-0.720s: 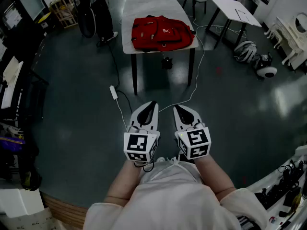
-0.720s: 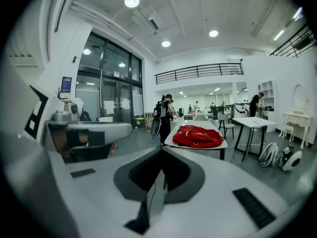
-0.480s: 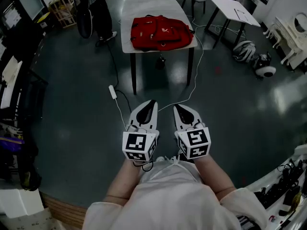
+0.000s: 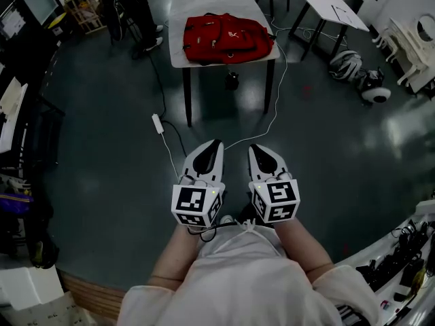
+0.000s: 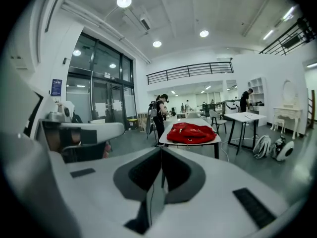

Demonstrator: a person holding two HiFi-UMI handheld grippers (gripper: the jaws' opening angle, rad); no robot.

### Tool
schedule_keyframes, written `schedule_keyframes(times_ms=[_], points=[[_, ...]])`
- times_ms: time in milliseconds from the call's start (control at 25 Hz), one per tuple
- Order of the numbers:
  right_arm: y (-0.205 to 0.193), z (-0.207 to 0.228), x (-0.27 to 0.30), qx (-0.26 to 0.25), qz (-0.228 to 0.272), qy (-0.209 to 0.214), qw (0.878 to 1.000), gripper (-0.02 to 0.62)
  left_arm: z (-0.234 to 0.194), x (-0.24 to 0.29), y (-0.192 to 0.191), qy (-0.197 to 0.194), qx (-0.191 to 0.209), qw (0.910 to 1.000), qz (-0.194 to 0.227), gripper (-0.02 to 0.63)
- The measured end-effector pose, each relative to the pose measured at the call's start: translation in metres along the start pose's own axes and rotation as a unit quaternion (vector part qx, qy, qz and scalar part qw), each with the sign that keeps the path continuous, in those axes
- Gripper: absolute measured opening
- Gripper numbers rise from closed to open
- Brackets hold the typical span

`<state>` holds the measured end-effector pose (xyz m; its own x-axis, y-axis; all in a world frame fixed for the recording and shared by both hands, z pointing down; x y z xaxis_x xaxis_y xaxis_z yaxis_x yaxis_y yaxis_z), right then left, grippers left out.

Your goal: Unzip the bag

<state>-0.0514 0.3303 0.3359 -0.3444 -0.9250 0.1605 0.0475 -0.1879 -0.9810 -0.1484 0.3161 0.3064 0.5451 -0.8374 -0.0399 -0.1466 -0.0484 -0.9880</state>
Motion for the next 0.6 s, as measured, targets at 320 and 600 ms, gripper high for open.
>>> schedule_keyframes(times_ms=[320, 600], points=[[-0.013, 0.020, 0.035, 0.022, -0.016, 0.007, 1.000, 0.028, -0.018, 0.029, -0.017, 0.006, -0.021, 0.9996, -0.017, 0.030], [-0.007, 0.060, 0.102, 0.031, -0.029, 0.048, 0.998, 0.028, -0.045, 0.097, -0.025, 0.032, -0.006, 0.9990, -0.030, 0.029]])
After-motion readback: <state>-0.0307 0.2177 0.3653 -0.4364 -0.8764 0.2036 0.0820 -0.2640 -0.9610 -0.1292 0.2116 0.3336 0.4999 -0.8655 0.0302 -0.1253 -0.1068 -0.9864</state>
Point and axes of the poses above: the fingertips, and each gripper's own axes: x forward along the fingers, z to its right, y out of its top, the point moved 1 cm from there along -x, backward along the fingers, and after that the axes turned 9 degrees about z, right-handed, at the moved point
